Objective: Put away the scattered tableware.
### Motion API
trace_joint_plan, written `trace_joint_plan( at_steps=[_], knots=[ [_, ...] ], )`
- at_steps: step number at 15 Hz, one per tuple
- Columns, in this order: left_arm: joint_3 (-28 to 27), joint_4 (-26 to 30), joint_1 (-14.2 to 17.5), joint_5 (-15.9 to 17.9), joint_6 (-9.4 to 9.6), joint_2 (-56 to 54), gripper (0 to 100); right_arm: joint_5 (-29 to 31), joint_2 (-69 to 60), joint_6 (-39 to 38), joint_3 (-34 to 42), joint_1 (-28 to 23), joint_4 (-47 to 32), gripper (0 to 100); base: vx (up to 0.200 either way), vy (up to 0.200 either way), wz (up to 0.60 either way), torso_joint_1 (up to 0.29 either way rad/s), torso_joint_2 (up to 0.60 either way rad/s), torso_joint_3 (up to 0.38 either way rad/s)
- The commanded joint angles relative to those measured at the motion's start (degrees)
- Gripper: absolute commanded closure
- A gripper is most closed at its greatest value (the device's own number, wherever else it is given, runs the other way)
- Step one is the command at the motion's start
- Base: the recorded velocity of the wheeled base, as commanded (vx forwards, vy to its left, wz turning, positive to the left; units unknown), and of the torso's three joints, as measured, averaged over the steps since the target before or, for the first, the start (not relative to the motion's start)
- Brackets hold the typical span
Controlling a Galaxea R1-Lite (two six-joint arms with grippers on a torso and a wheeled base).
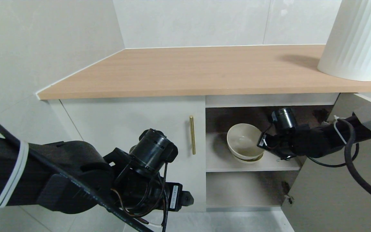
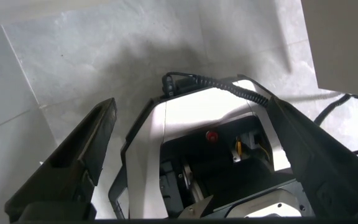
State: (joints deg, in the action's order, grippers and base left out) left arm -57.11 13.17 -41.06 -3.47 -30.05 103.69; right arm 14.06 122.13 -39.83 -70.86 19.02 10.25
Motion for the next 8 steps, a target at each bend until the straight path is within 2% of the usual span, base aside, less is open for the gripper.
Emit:
trace_joint_plan(
  at_steps=[1, 8],
  knots=[
    [0.0, -0.1, 0.0, 0.0, -0.01, 0.2, 0, 0.2, 2.2, -0.1, -0.9, -1.1, 0.1, 100, 0.000, 0.000, 0.00, 0.000, 0.00, 0.000],
    [0.0, -0.1, 0.0, 0.0, -0.01, 0.3, 0, 0.4, 5.1, -0.2, -3.0, -2.3, 0.1, 100, 0.000, 0.000, 0.00, 0.000, 0.00, 0.000]
  ],
)
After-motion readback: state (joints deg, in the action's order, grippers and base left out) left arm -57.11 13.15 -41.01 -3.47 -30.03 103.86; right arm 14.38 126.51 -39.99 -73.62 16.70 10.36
